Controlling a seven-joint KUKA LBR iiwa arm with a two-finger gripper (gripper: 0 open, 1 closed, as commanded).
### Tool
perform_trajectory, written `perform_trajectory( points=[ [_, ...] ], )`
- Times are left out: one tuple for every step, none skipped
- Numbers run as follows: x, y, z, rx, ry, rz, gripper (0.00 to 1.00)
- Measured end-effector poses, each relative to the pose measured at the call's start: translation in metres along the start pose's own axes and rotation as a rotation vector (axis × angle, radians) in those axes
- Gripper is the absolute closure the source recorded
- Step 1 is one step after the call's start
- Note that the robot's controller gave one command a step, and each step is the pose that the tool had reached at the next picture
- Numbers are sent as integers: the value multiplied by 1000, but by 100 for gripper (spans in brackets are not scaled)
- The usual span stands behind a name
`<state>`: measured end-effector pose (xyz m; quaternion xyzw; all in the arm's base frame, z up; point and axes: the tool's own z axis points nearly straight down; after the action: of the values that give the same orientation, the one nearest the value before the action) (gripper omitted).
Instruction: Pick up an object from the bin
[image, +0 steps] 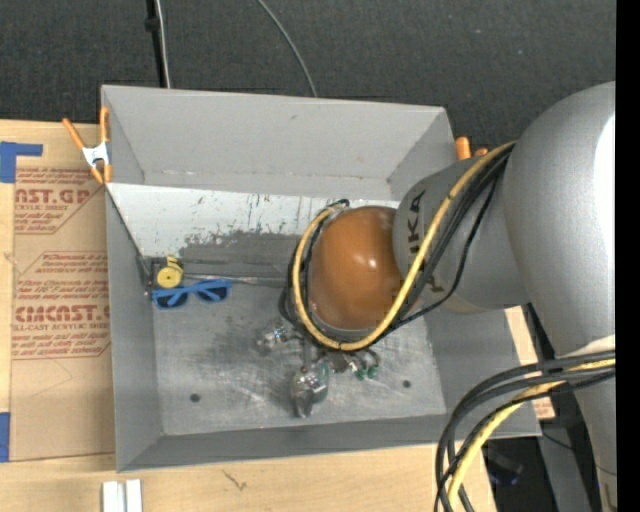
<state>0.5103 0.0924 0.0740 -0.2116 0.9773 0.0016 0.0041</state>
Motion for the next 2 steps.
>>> perform_trajectory(
  points=[
    [21, -17, -20, 1, 9, 63, 0],
    [1, -86, -19, 5, 5, 220, 0]
  ],
)
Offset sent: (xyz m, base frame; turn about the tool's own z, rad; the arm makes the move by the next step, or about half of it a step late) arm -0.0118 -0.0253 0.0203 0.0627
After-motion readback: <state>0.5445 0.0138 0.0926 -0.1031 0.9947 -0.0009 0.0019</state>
